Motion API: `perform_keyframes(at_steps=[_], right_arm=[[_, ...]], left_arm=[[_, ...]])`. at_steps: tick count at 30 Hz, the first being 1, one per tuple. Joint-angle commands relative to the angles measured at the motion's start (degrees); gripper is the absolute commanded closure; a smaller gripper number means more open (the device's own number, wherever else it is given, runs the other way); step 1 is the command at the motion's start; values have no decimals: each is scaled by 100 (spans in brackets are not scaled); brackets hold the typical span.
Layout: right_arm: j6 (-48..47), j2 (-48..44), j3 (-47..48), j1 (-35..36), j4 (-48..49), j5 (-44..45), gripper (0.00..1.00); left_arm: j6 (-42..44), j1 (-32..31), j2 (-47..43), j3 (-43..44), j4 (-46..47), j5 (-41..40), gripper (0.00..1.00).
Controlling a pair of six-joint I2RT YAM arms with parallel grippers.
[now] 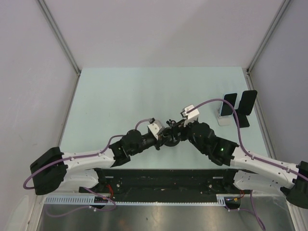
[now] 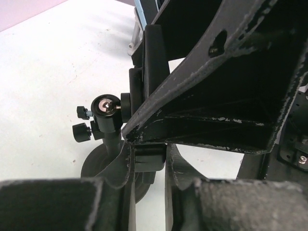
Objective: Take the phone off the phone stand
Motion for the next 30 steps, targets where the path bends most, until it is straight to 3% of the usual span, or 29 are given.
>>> perform_keyframes(at_steps=[1,9,18,27,28,29,30], right_arm=[[-198,-453,106,-191,-203,-132,100],[-382,-893,97,-806,-643,-1511,100],[-620,-963,88,-1061,-732,-2021,100],[-506,-937,88,-1009,-459,-2093,100],[-462,-920,97,-974,-415,-2023,100],[-427,-902,106,-921,-345,-1804,100],[-348,-824,114,-869,-310,-1654,100]], left_arm=[[195,24,-244,-39,195,41,100],[-138,261,-692,-338,195,780,100],[-578,525,-1053,-610,195,1466,100],[-631,675,-1317,-769,134,1168,99],[-605,640,-1317,-734,117,976,88],[-474,483,-1326,-708,99,870,58],[-377,368,-1317,-681,47,755,49]])
